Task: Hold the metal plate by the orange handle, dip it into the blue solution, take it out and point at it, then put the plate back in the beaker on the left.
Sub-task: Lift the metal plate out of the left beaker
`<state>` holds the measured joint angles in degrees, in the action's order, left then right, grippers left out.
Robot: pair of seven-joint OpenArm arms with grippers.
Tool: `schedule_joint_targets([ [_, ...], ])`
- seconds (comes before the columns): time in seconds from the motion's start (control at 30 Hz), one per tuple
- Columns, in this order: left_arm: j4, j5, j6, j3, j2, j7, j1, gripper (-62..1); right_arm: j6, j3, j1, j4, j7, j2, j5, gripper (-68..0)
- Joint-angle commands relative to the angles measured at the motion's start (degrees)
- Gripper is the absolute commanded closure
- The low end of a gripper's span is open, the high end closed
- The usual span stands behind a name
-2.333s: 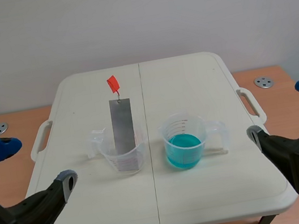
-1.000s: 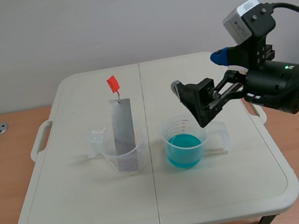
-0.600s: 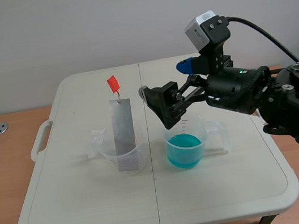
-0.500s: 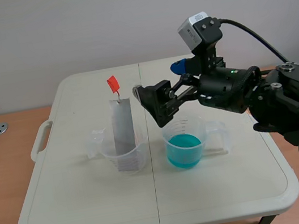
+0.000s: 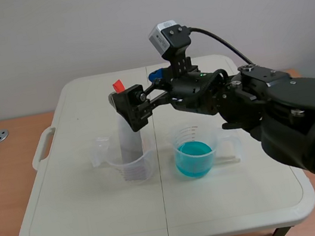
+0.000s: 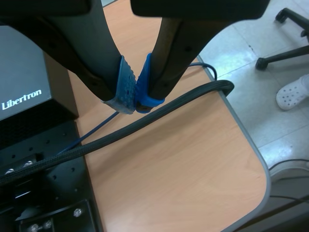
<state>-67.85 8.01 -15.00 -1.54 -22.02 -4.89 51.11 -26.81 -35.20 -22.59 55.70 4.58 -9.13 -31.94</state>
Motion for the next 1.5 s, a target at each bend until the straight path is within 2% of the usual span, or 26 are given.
schedule_joint_targets([
  [0.0,-0.7,0.3,-0.2,-0.2,0.3,0.3,0.7,-1.5,-0.2,-0.3,-2.5,-1.2,0.9,1.0,-1.4,-66.3],
  [0.2,-0.7,0.3,-0.1,-0.2,1.2,0.3,0.8,-1.5,-0.2,-1.7,-7.0,-9.2,0.9,4.8,-2.0,-66.3],
  [0.47,-0.7,0.3,-0.2,-0.2,1.2,0.3,0.6,-1.5,-0.3,-2.1,-11.3,-16.2,0.9,8.9,-2.2,-66.3],
  [0.6,-0.7,0.3,-0.2,-0.2,1.2,0.3,0.2,-1.5,-2.0,-2.1,-13.5,-20.2,0.8,10.9,-2.2,-66.3],
  [0.87,-0.7,0.3,-0.4,-0.2,1.2,-0.6,0.1,-1.5,-2.9,-2.1,-14.9,-21.8,0.7,12.3,-3.5,-65.4],
  [1.17,-0.7,0.3,-1.2,-0.2,1.2,-0.6,0.1,-1.5,-3.3,-2.1,-14.9,-21.8,-0.6,12.3,-3.7,-48.8],
  [1.47,-0.7,0.3,-1.3,-0.2,1.2,-0.6,0.1,-1.5,-3.3,-2.1,-14.9,-21.8,-0.6,12.3,-3.7,-28.0],
])
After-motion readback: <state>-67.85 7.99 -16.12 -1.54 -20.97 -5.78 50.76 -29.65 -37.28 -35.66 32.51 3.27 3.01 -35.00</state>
